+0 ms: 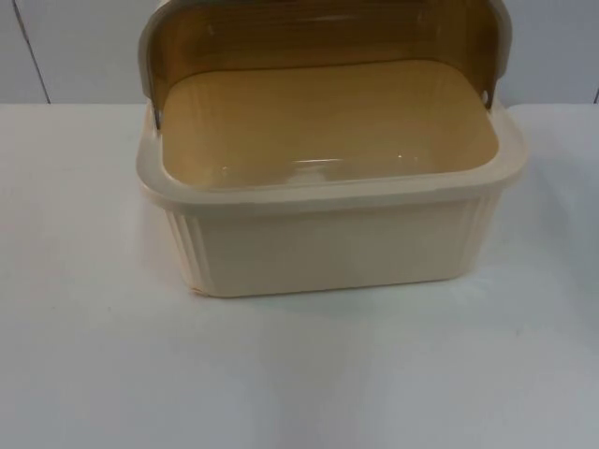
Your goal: Open the box lid with the left hand, place the block into the box with the right hand, then close the box lid with the left hand.
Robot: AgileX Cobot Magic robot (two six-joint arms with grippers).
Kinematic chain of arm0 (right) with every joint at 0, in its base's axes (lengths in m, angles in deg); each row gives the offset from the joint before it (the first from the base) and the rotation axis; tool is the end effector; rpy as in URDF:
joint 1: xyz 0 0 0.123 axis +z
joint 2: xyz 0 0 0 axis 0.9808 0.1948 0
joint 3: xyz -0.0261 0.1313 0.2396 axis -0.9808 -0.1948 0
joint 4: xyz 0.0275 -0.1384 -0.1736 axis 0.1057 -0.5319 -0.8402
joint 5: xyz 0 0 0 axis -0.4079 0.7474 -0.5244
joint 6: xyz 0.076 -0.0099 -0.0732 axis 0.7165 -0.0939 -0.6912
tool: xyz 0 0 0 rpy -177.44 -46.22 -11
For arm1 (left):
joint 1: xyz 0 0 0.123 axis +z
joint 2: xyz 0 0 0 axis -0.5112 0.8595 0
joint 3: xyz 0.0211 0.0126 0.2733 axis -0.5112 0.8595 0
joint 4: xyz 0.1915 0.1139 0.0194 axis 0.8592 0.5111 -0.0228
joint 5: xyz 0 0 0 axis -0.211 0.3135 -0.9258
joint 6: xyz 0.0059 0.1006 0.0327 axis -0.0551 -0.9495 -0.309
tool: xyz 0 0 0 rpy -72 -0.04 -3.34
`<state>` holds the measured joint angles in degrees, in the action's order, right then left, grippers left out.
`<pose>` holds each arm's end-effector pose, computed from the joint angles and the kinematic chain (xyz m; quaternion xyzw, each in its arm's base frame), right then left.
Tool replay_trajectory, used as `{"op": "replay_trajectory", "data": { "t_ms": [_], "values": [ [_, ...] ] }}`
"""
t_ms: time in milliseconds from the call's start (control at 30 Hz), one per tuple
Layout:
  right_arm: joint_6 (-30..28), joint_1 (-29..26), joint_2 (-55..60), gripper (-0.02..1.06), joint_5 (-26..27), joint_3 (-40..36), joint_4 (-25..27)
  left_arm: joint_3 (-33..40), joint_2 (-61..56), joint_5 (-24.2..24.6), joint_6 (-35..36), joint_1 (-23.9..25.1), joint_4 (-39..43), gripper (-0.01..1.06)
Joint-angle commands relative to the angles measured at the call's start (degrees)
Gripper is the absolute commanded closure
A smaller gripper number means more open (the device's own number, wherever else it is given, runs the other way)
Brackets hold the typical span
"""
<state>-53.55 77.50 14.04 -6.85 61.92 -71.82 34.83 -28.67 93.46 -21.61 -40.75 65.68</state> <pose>0.2027 0.0005 0.2834 -0.0160 0.9681 0.0147 0.2498 0.1886 -0.0355 0.2982 0.1364 0.9055 -0.0219 0.4013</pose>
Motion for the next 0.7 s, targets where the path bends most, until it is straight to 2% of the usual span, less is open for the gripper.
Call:
{"op": "replay_trajectory", "data": {
  "t_ms": [0, 33, 67, 167, 200, 333, 367, 467, 533, 633, 667],
  "values": [
    [-0.39, -0.28, -0.62, 0.23, 0.81, -0.24, -0.25, -3.95, 4.66, 0.22, -6.00, 0.10, -2.88, 1.05],
    [-0.39, -0.28, -0.62, 0.23, 0.97, -0.24, -0.25, -5.91, 7.77, 0.60, -10.06, 0.10, -4.94, 1.05],
    [-0.39, -0.28, -0.62, 0.23, 0.97, -0.24, -0.25, -5.91, 7.77, 0.60, -10.06, 0.10, -4.94, 1.05],
    [-0.39, -0.28, -0.62, 0.23, 1.39, -0.24, -0.25, -14.66, 17.80, 2.56, -19.17, -1.54, -8.91, 1.05],
    [-0.39, -0.28, -0.62, 0.23, 1.39, -0.24, -0.25, -14.66, 17.80, 2.56, -19.17, -1.54, -8.91, 1.05],
    [-0.39, -0.28, -0.62, 0.23, 1.49, -0.24, -0.25, -26.11, 28.11, 5.33, -21.28, -5.51, -8.27, 1.05],
    [-0.39, -0.28, -0.62, 0.23, 1.49, -0.24, -0.25, -26.11, 28.11, 5.33, -21.28, -5.51, -8.27, 1.05],
    [-0.39, -0.28, -0.62, 0.23, 1.49, -0.24, -0.25, -36.61, 35.75, 9.71, -21.38, -9.26, -3.82, 1.05],
    [-0.39, -0.28, -0.62, 0.23, 1.49, -0.24, -0.25, -38.15, 36.70, 10.47, -21.38, -9.78, -2.82, 1.05],
    [-0.39, -0.28, -0.62, 0.23, 1.49, -0.24, -0.25, -46.79, 41.52, 12.45, -19.80, -12.74, 3.27, 1.05],
    [-0.39, -0.28, -0.62, 0.23, 1.49, -0.24, -0.25, -46.79, 41.52, 12.45, -19.80, -12.74, 3.27, 1.05]
  ]
}}
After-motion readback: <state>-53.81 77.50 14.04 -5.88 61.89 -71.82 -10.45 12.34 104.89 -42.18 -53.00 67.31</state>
